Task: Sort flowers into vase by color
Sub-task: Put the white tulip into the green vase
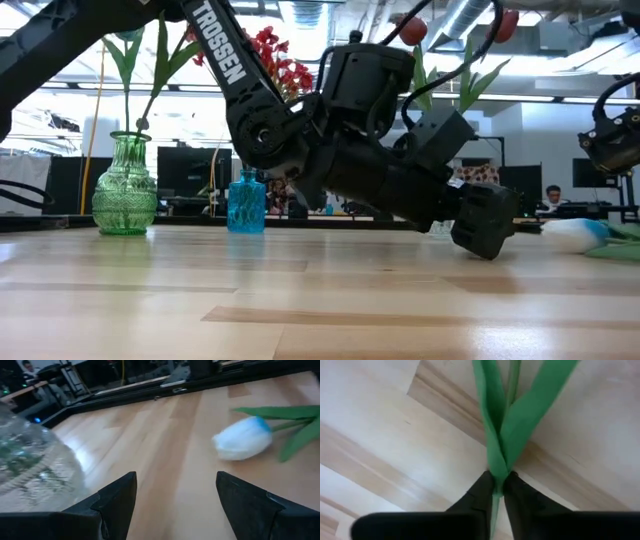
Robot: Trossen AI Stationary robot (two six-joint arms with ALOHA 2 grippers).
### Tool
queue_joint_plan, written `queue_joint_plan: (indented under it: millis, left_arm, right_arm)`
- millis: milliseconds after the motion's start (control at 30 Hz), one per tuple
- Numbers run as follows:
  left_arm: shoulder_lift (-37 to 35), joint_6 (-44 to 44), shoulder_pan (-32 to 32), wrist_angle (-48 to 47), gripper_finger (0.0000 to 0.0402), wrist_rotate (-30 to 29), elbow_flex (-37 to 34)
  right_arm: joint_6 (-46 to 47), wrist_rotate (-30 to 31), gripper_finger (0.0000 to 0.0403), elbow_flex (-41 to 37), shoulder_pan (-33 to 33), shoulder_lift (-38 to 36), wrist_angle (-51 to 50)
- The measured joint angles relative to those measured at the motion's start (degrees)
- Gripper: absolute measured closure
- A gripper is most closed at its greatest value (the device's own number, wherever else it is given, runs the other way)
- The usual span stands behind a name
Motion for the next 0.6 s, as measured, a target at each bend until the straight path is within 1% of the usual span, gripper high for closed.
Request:
queue_joint_plan:
  millis: [200, 333, 433, 600]
  left_arm:
    - [-2.52, 0.08, -1.37, -0.4, 0.0141, 1.07, -0.04]
    - [-5.79, 1.36, -2.32, -3.86, 0.0141, 1.09, -0.04]
    - [-9.82, 1.58, -3.21, -9.19, 0.0141, 1.11, -0.04]
    - [-18.4, -1.01, -4.52, -24.24, 0.0141, 1.61, -0.04]
  right_arm:
    - [-0.23, 0.77, 0.0369, 0.07, -0.02, -0.02, 0.17]
    - [-2.49, 2.15, 0.0375, 0.07, -0.04, -0.02, 0.94]
    - [-3.28, 2.84, 0.037, 0.04, -0.46, -0.02, 2.14]
    - [-4.66, 6.03, 0.0373, 0.11, -1.06, 0.0, 4.48]
